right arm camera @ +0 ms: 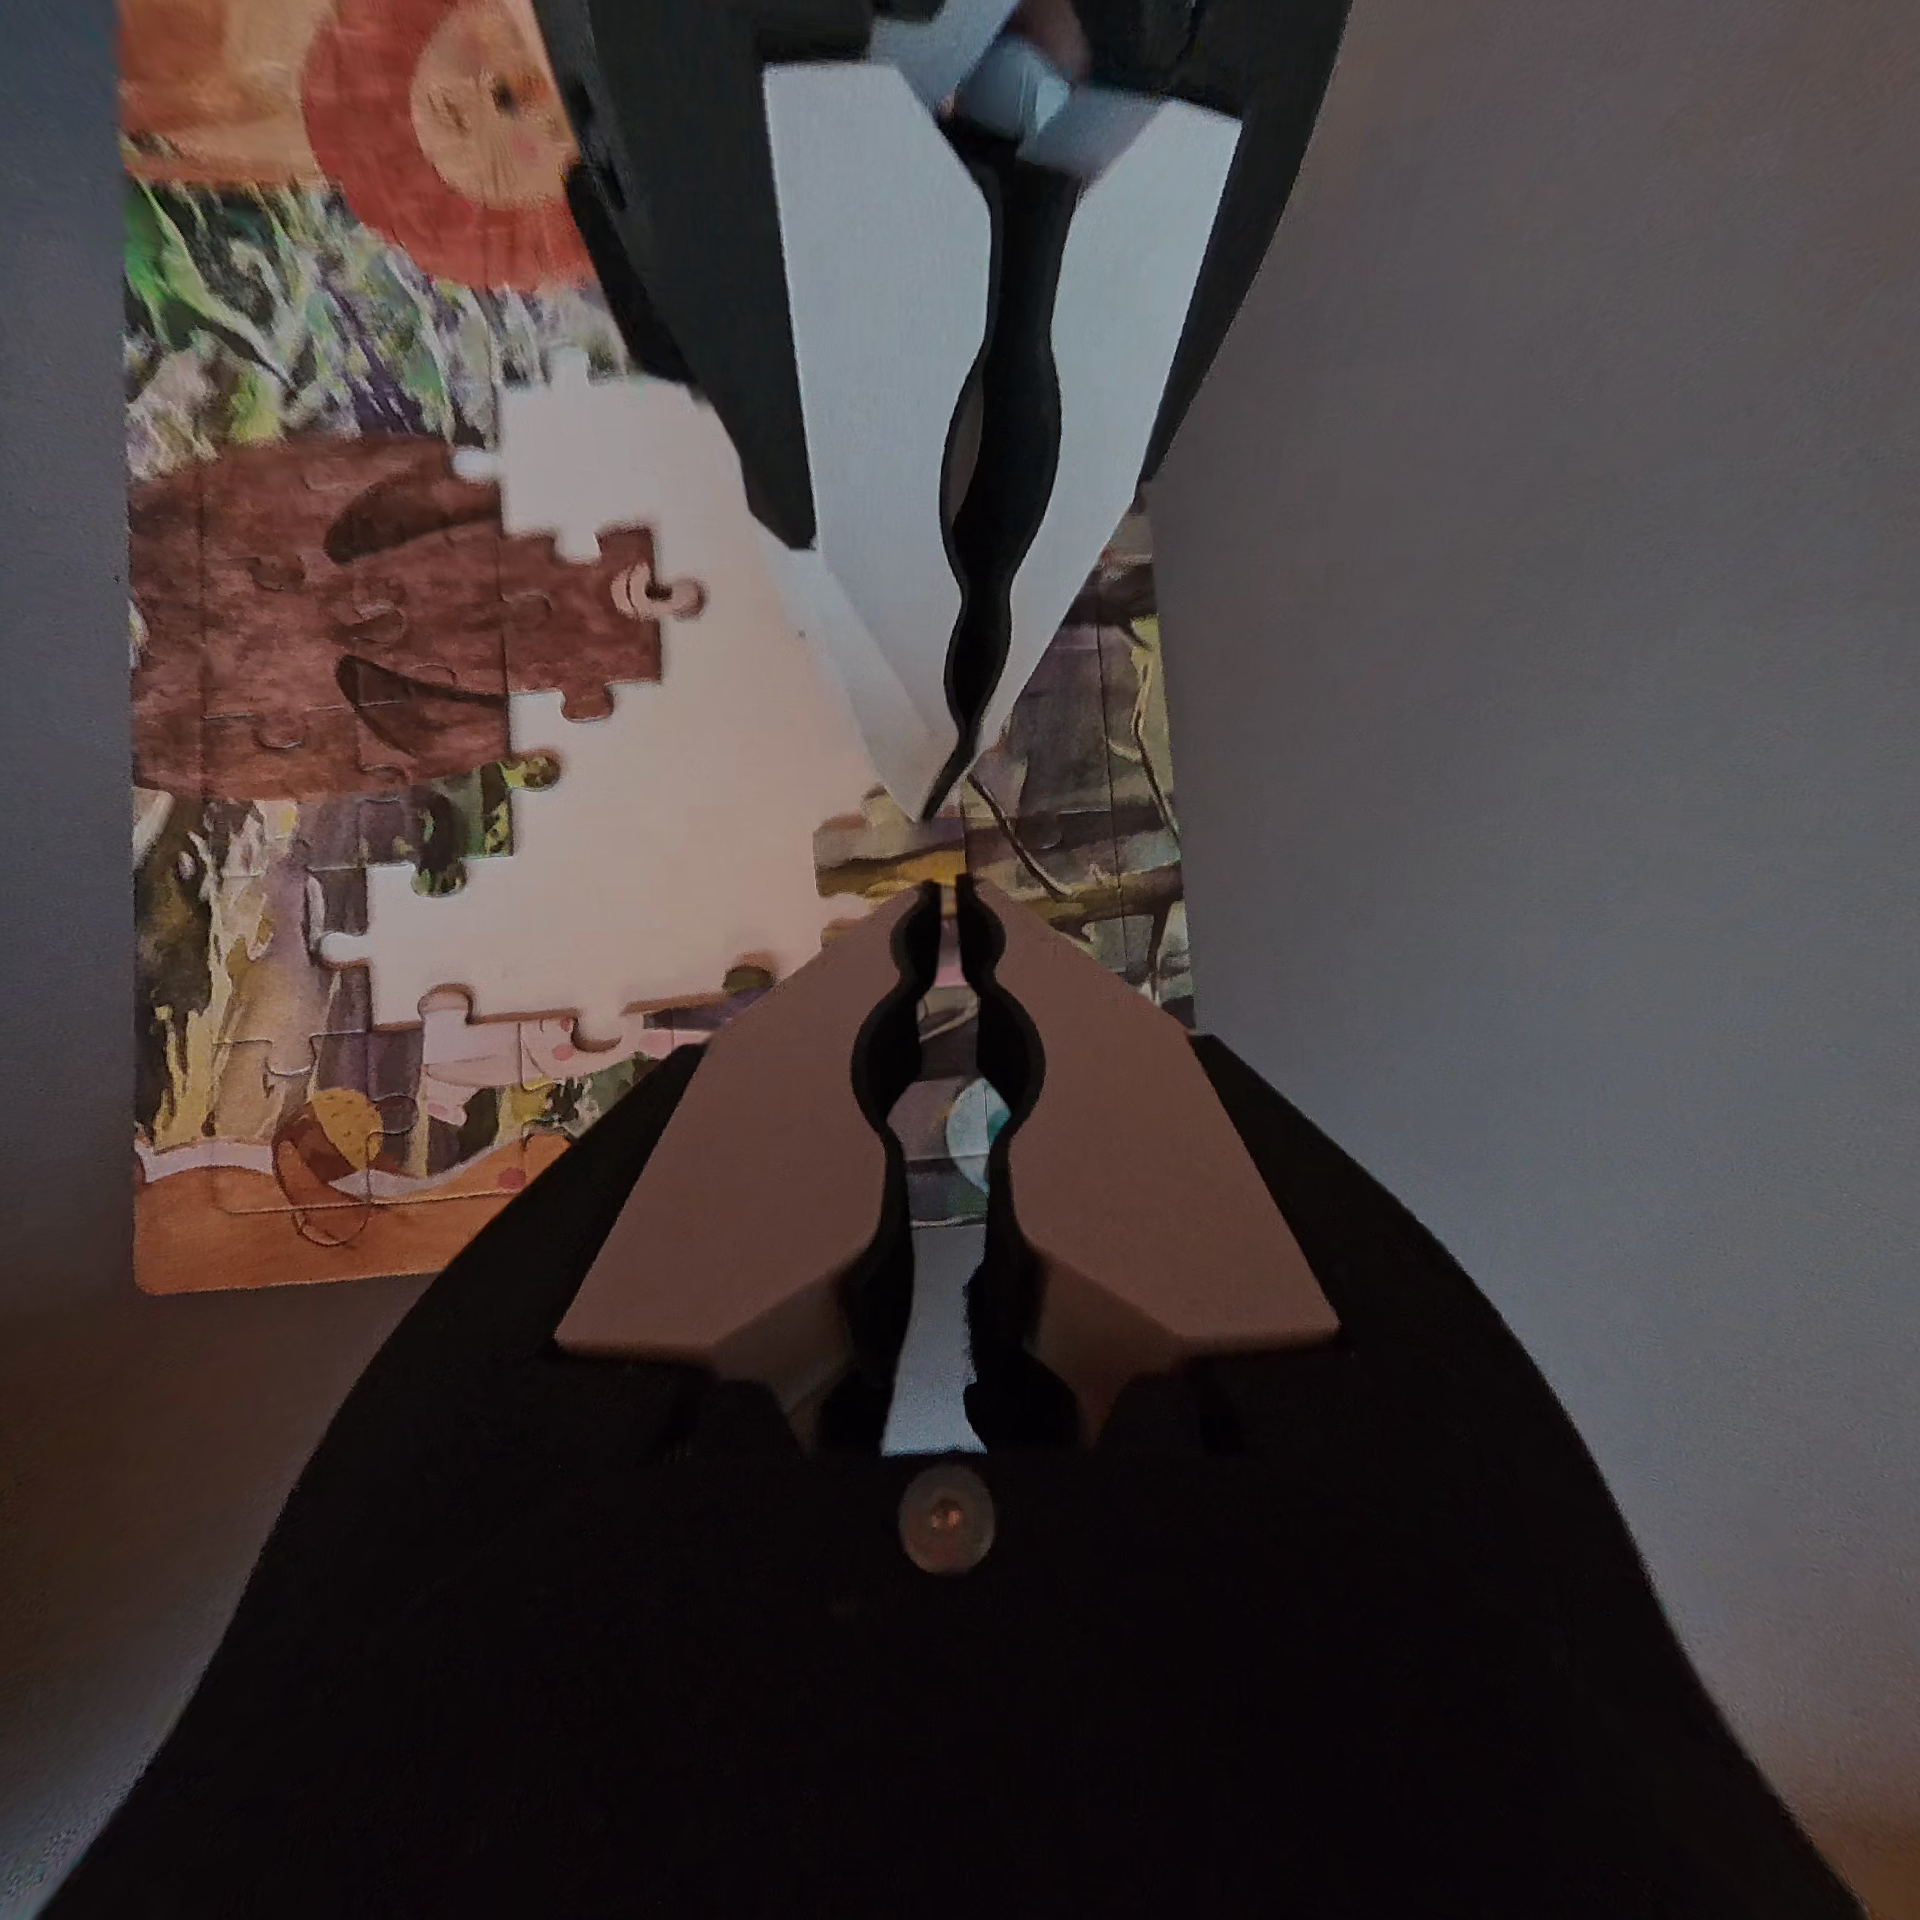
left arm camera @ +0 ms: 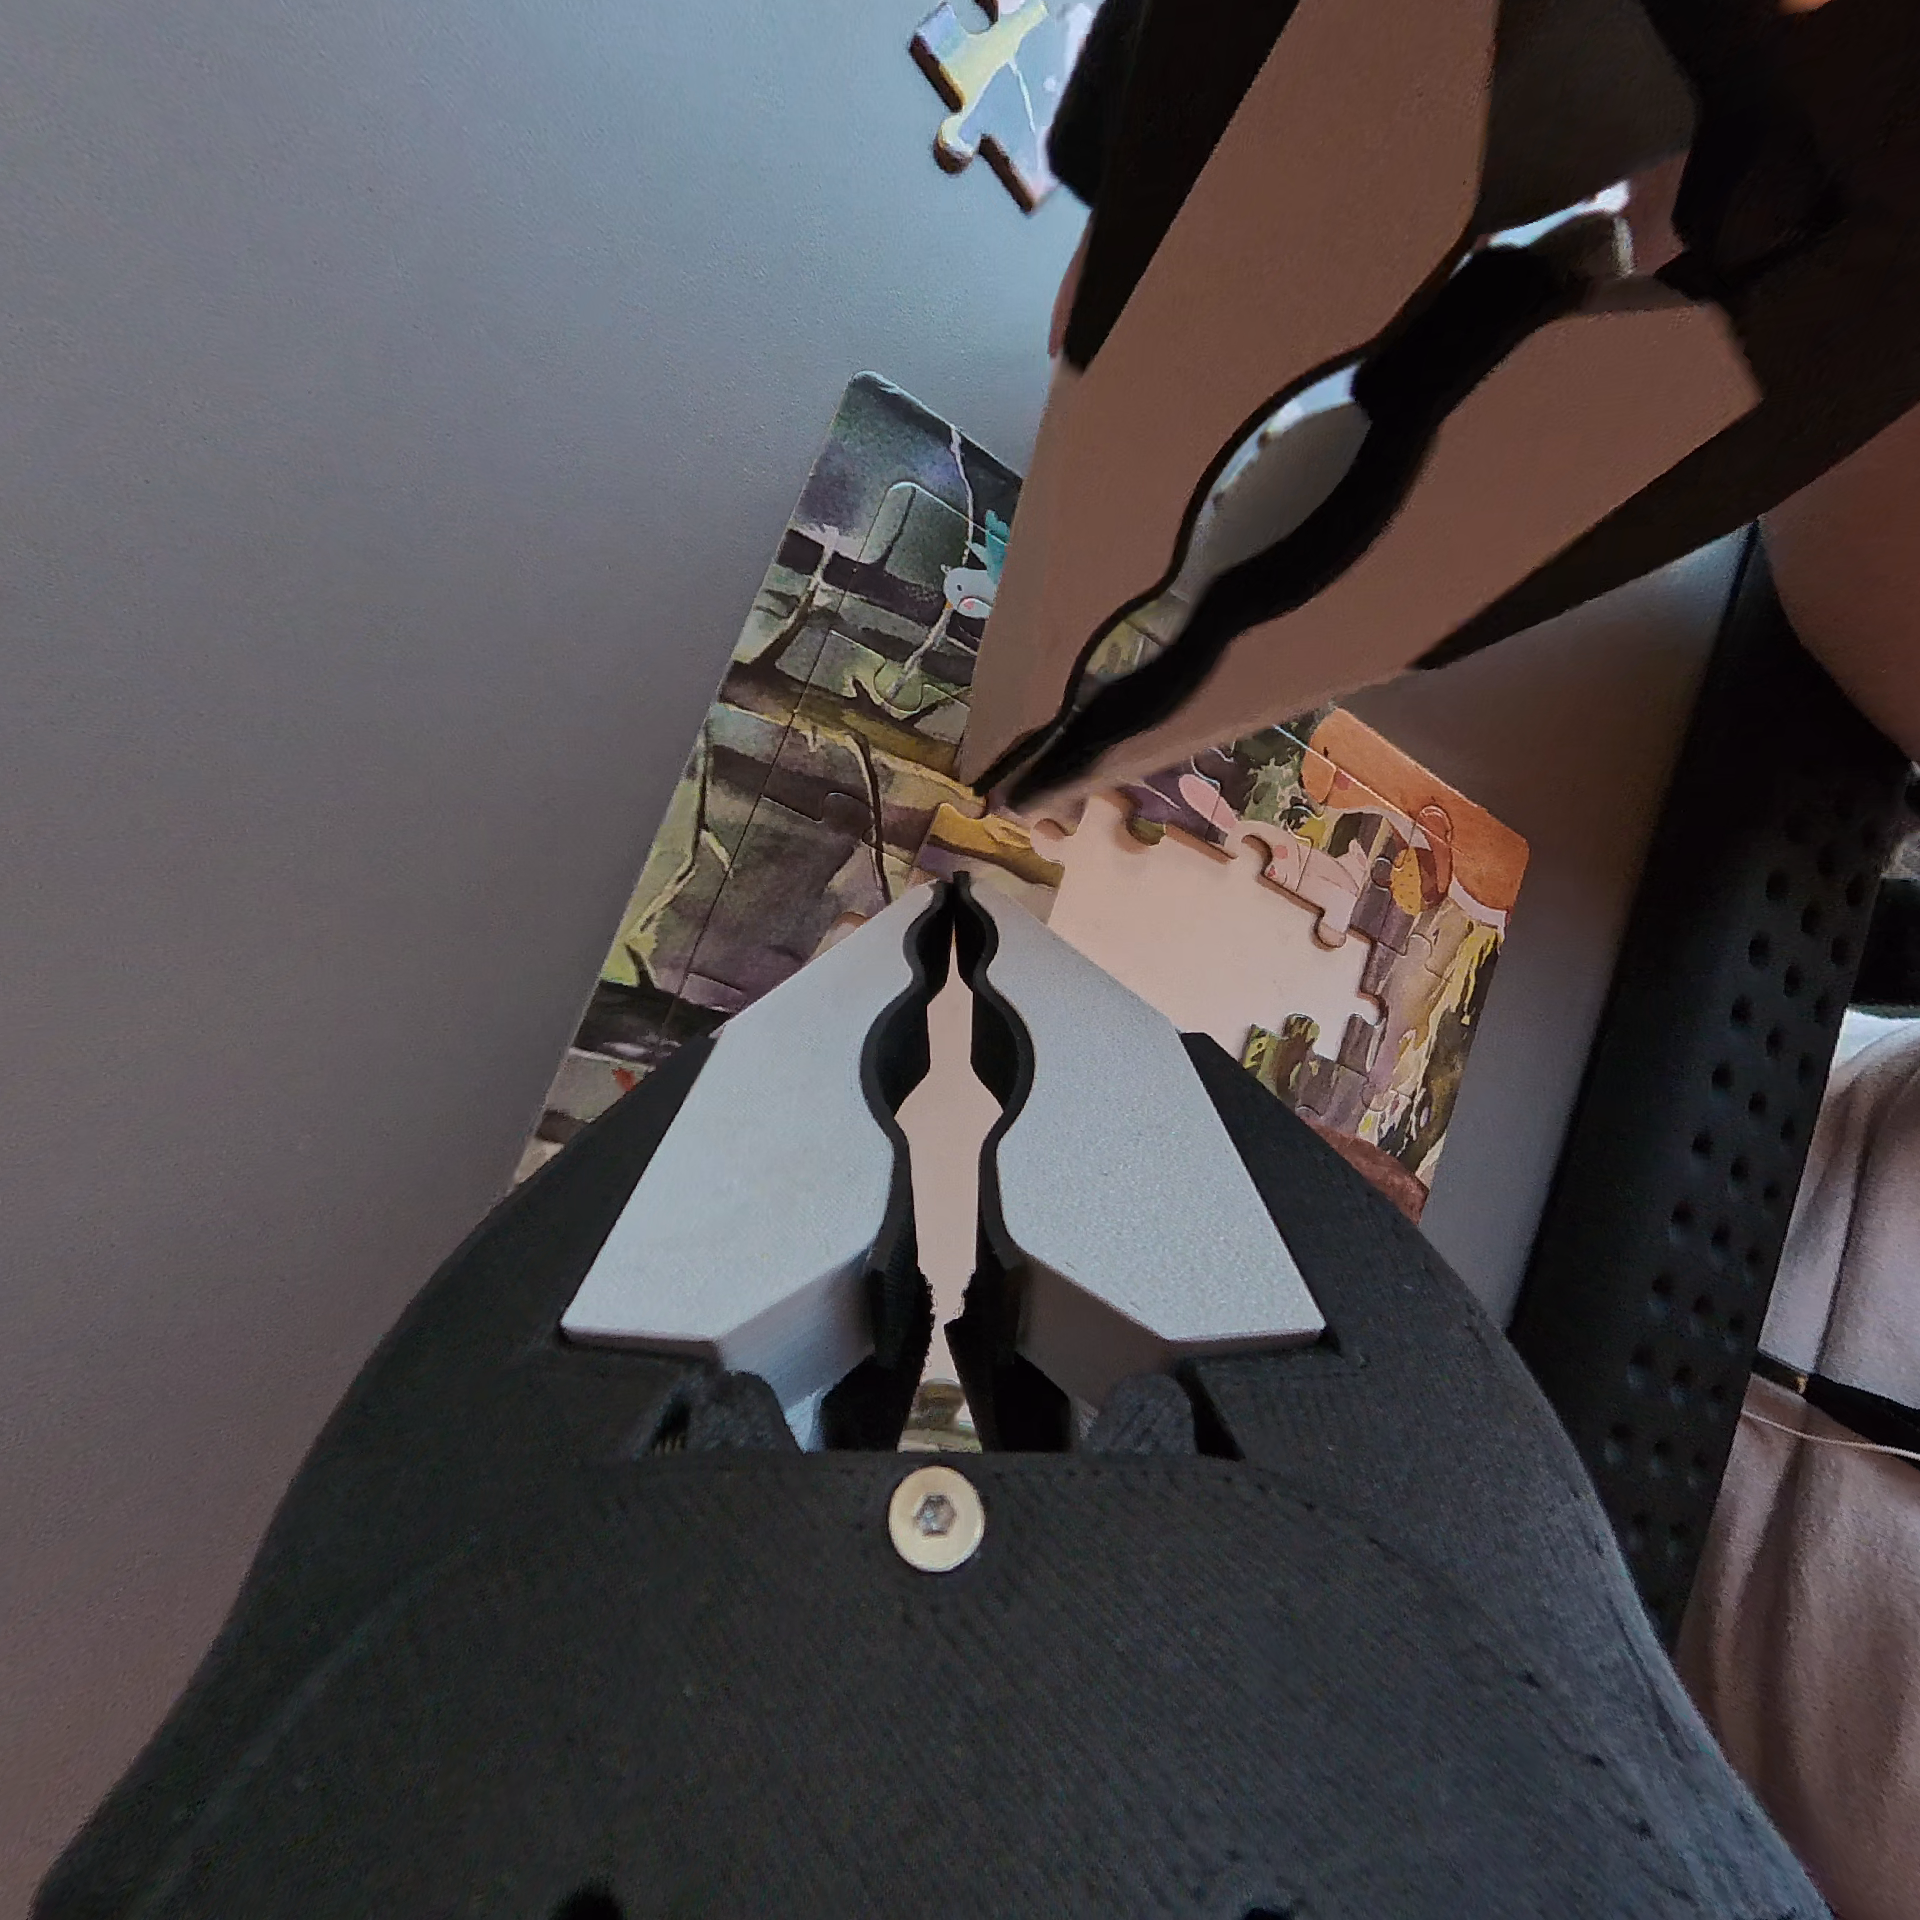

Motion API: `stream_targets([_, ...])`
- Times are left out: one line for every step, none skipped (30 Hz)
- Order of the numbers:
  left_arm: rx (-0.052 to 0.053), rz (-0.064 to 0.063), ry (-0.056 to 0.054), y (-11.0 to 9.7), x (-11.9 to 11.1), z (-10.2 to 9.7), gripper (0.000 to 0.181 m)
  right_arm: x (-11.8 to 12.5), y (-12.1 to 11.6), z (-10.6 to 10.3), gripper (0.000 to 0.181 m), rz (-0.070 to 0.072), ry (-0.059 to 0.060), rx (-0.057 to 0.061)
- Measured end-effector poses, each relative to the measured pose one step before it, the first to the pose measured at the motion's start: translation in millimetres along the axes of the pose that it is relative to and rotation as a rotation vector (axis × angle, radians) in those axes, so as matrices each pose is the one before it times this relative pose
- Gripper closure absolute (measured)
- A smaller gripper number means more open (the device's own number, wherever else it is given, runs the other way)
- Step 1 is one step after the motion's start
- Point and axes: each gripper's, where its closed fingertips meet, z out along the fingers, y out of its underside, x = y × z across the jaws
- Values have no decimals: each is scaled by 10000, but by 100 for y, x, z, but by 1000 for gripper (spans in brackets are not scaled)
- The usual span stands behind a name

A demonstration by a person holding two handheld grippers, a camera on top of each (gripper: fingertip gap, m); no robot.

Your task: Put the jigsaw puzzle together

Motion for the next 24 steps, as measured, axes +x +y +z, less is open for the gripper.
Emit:
stream_targets([154, -21, -86, -168, -213, -347, 181, -46, -857, -595, 168, 227, -77, 618])
stream_targets([190, -56, -62, -196, -210, -392, 181, -123, -667, -713, 153, 274, -82, 446])
stream_targets([191, -74, -40, -203, -214, -365, 181, -85, -266, -676, 146, 113, 26, 137])
stream_targets([172, -56, -55, -189, -236, -292, 181, -27, 29, -451, 145, -156, 158, -51])
stream_targets([161, -22, -73, -194, -235, -184, 181, -113, 295, -111, 145, -318, 166, -172])
stream_targets([172, 3, -67, -237, -198, -70, 181, -139, 550, 187, 145, -315, 150, -293])
stream_targets([171, 15, -26, -268, -80, 15, 181, -24, 593, 294, 144, -224, 198, -285])
stream_targets([151, 34, 7, -267, 31, 101, 181, -156, 478, 285, 144, -111, 50, -163])
stream_targets([140, 66, -8, -262, 71, 146, 181, -94, 311, 211, 143, 31, -26, -65])
stream_targets([99, 92, -42, -195, 54, 177, 181, 49, 214, 142, 144, 128, -21, -35])
stream_targets([31, 93, -85, -80, 3, 201, 181, 17, 141, 87, 144, 121, -64, -43])
stream_targets([-10, 85, -85, 6, -9, 193, 181, 27, 20, 60, 144, 50, -21, -15])
stream_targets([-32, 63, -35, 46, 38, 190, 181, -14, -82, 77, 144, -14, -2, 29])
stream_targets([-85, 20, 22, 151, 62, 182, 181, -112, -69, 113, 144, -23, -41, 2])
stream_targets([-119, -13, 33, 219, 42, 194, 181, -100, 31, 163, 144, -27, -26, -68])
stream_targets([-88, -10, -2, 184, -38, 182, 181, -53, 139, 185, 144, -60, 16, -126])
stream_targets([-68, -11, -26, 160, -95, 154, 181, -52, 144, 161, 144, -66, 9, -114])
stream_targets([-92, -27, -6, 189, -76, 130, 181, 5, 122, 131, 144, -30, 26, -81])
stream_targets([-107, -31, 7, 211, -47, 148, 181, -26, 75, 93, 144, 24, -19, -32])
stream_targets([-16, -32, 36, 69, 8, 70, 181, -115, 43, 72, 145, 61, -82, -6])
stream_targets([16, -57, 43, 7, 25, 21, 181, -37, 105, 75, 145, 47, -32, -44])
stream_targets([6, -80, 39, 8, -2, 4, 181, 13, 174, 86, 145, 1, 19, -92])
stream_targets([18, -91, 53, -6, 0, -2, 181, -18, 172, 98, 145, -25, 7, -97])
stream_targets([26, -95, 65, 13, 2, -2, 181, -26, -122, -10, 149, -25, -5, 71])
